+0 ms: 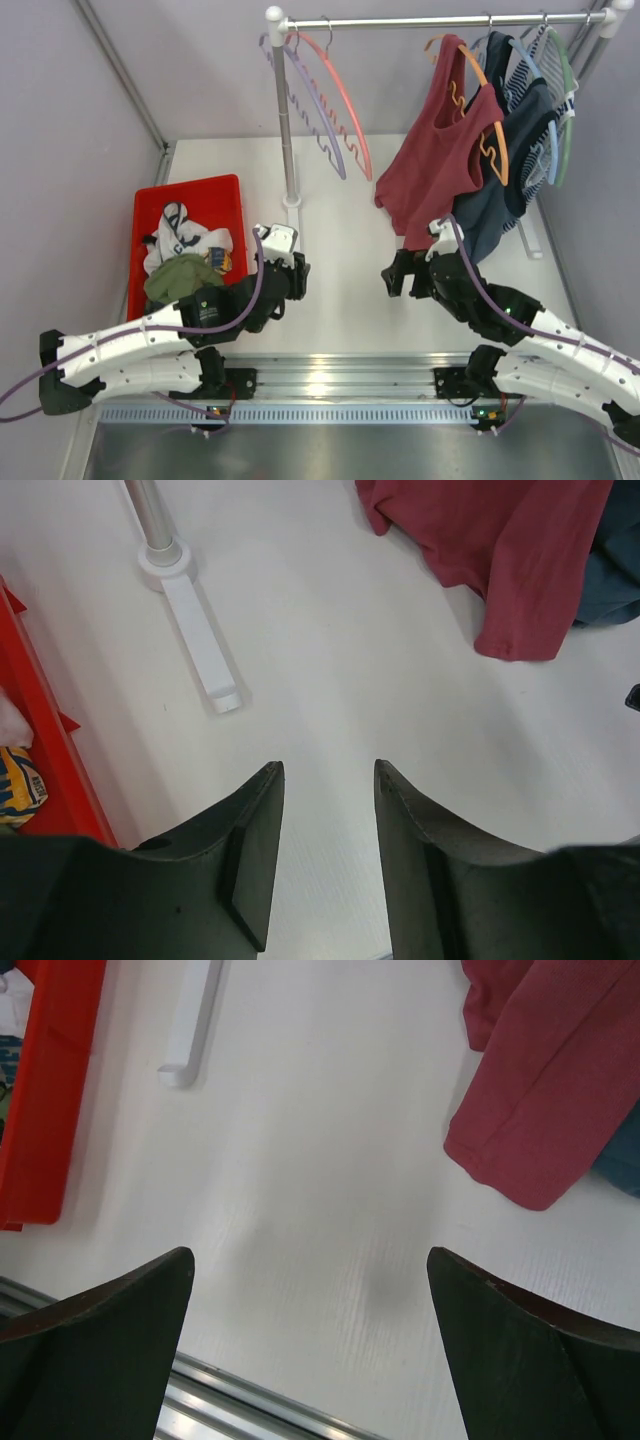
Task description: Place the tank top on the hanger
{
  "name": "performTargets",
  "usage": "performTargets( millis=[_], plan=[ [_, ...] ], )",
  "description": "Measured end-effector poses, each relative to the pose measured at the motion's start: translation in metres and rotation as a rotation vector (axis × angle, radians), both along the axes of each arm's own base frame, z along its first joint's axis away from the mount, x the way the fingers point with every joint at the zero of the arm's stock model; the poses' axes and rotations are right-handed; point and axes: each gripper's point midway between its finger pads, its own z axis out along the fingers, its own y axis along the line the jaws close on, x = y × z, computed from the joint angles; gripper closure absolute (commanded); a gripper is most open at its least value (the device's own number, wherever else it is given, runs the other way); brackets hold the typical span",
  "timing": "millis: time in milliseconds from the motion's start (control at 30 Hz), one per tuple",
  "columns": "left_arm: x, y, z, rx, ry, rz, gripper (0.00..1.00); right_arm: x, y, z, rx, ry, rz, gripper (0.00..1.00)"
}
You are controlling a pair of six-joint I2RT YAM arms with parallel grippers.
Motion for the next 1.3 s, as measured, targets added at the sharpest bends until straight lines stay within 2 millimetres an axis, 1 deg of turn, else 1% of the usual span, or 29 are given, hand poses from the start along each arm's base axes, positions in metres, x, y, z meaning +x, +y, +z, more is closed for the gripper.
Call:
performTargets(
  millis=[200,400,500,567,600,667,700,800,900,1033,1133,1233,1300],
  plan=[
    [0.000,0.002,0.000,0.007,-0.001,0.007,0.53,-0.001,0.003,0.002,0.011,-0.005,0.017,0.00],
    [0.003,0.006,0.003,0.023,-0.010,0.034,0.49,-0.004,0.007,0.001,0.006,0.004,0.050,0.00],
    [0.011,0.010,0.004,0.048,-0.003,0.068,0.51,-0.005,0.010,-0.002,-0.004,0.013,0.072,0.00],
    [0.026,0.019,0.002,0.063,0.030,0.126,0.52,-0.007,0.013,-0.005,-0.017,0.021,0.092,0.00],
    [0.036,0.025,0.001,0.066,0.048,0.163,0.53,-0.007,0.014,-0.007,-0.021,0.025,0.100,0.00],
    [0.061,0.051,-0.006,0.072,0.095,0.274,0.51,-0.009,0.017,-0.010,-0.032,0.036,0.121,0.00],
    [0.070,0.063,-0.010,0.075,0.115,0.320,0.51,-0.010,0.019,-0.013,-0.038,0.045,0.135,0.00],
    [0.091,0.110,-0.020,0.093,0.178,0.488,0.50,-0.013,0.025,-0.017,-0.043,0.066,0.169,0.00],
    [0.103,0.149,-0.027,0.100,0.221,0.632,0.48,-0.018,0.031,-0.018,-0.031,0.079,0.205,0.00],
    [0.112,0.194,-0.037,0.093,0.265,0.784,0.48,-0.022,0.039,-0.016,-0.004,0.089,0.248,0.00],
    [0.113,0.221,-0.043,0.076,0.290,0.885,0.47,-0.024,0.044,-0.014,0.013,0.091,0.271,0.00],
    [0.104,0.235,-0.049,0.078,0.305,0.968,0.43,-0.027,0.049,-0.014,0.024,0.099,0.294,0.00],
    [0.092,0.245,-0.061,0.078,0.321,1.021,0.42,-0.028,0.050,-0.014,0.027,0.103,0.303,0.00]
  ],
)
